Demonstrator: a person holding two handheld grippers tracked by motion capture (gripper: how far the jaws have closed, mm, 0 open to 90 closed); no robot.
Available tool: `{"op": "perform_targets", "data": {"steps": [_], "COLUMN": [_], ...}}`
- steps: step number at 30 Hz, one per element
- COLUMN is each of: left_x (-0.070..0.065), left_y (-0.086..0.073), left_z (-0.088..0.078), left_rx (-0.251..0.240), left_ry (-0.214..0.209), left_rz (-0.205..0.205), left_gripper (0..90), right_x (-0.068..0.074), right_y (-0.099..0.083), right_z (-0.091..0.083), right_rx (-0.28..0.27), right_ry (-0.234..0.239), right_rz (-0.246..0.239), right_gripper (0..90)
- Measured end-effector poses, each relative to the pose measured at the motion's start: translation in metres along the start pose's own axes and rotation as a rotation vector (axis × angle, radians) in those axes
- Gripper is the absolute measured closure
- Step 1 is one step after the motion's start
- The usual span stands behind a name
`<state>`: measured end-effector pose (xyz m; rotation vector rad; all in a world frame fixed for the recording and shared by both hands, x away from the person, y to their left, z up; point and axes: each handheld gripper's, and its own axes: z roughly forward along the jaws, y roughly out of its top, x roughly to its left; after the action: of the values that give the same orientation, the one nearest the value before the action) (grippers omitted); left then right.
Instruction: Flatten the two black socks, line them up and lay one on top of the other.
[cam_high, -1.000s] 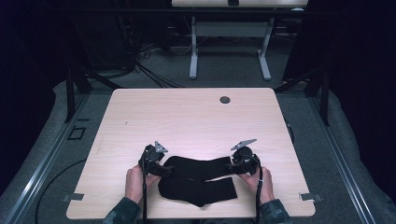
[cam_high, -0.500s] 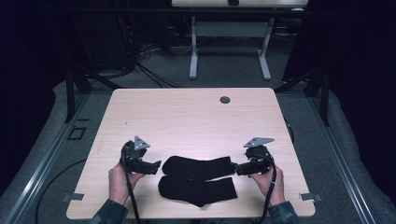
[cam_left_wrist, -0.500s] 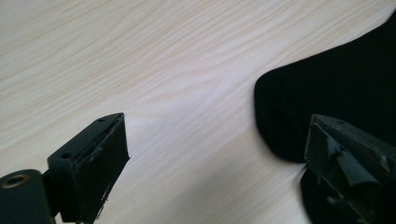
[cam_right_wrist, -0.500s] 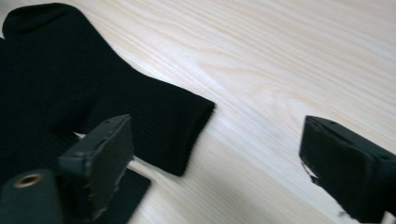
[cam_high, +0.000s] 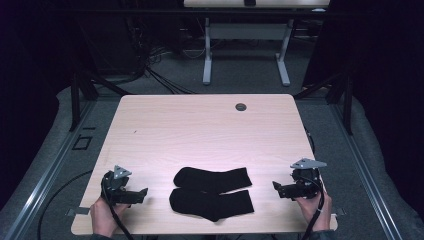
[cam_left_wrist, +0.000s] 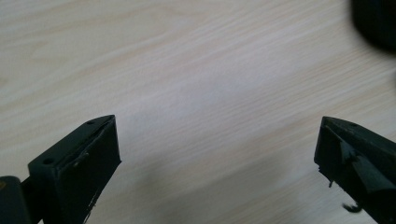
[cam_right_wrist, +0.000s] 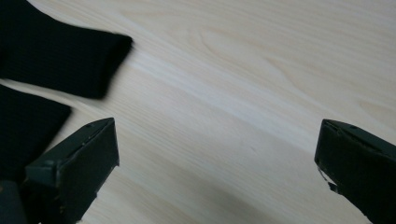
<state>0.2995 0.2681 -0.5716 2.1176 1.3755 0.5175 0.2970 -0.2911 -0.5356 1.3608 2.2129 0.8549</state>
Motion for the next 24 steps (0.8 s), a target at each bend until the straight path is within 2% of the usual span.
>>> {"op": "perform_targets", "data": {"steps": [5,8,10,20,24], "left_x": [0.003,0.005,0.007,0.011,0.010], "left_y": [-0.014,-0.019,-0.021,-0.015,-0.014], "left_z": [0.007,0.009,0.011,0.016,0.017], "left_rx": [-0.028,-0.078,-0.097,-0.103,-0.102], "left_ry": [0.024,0.022,0.018,0.011,0.012], "left_rz": [-0.028,-0.047,-0.056,-0.041,-0.040], "left_gripper": [0.2,0.0,0.0,0.0,0.0], "right_x": [-0.012,-0.016,-0.018,-0.020,-0.020], "right_y": [-0.026,-0.034,-0.037,-0.045,-0.045], "right_z": [0.015,0.023,0.027,0.033,0.033], "right_rx": [0.025,0.026,0.031,-0.035,-0.039], "right_ry": [-0.027,-0.030,-0.037,-0.021,-0.025], "right_rz": [0.034,0.050,0.043,0.063,0.065], "right_gripper": [0.0,0.0,0.0,0.0,0.0]}}
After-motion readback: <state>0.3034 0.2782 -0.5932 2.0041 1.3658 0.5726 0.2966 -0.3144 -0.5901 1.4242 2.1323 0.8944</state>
